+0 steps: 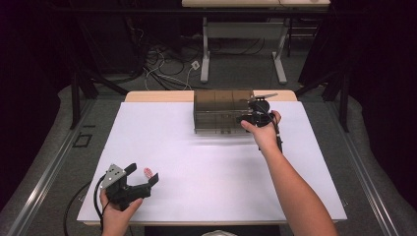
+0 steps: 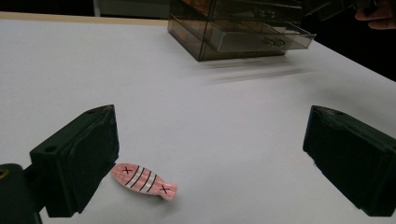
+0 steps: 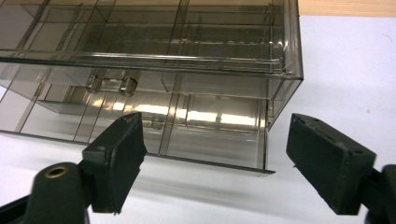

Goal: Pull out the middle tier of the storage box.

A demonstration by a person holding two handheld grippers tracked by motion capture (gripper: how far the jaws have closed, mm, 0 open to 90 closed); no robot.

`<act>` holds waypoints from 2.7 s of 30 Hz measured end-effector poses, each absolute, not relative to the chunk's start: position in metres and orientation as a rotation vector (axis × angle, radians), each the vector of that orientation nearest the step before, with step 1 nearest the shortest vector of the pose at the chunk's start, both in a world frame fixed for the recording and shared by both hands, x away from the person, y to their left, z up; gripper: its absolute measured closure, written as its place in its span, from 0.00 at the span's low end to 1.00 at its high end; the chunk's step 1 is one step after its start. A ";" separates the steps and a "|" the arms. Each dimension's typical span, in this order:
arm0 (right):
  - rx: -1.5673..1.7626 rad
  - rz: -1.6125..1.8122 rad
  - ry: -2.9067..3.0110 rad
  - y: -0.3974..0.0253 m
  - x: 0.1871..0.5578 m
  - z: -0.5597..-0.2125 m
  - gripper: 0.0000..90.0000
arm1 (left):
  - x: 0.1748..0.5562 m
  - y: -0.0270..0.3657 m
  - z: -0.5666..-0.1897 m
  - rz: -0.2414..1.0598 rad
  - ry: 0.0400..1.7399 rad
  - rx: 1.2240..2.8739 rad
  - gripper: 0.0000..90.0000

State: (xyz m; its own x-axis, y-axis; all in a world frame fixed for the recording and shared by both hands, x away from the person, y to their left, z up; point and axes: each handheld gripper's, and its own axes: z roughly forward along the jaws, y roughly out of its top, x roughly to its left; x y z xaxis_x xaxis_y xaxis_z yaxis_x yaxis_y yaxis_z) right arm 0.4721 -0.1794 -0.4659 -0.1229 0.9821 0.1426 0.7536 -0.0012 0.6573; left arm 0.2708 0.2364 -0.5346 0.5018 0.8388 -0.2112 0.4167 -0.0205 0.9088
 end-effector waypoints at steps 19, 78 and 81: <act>1.833 0.820 1.892 -0.186 0.483 -0.475 0.36 | 0.270 0.237 -0.534 0.474 1.095 1.637 0.05; 1.855 0.630 1.906 -0.188 0.495 -0.492 0.84 | 0.270 0.238 -0.535 0.466 1.096 1.635 0.05; 1.850 0.619 1.915 -0.187 0.495 -0.493 0.87 | 0.270 0.238 -0.535 0.465 1.099 1.633 0.05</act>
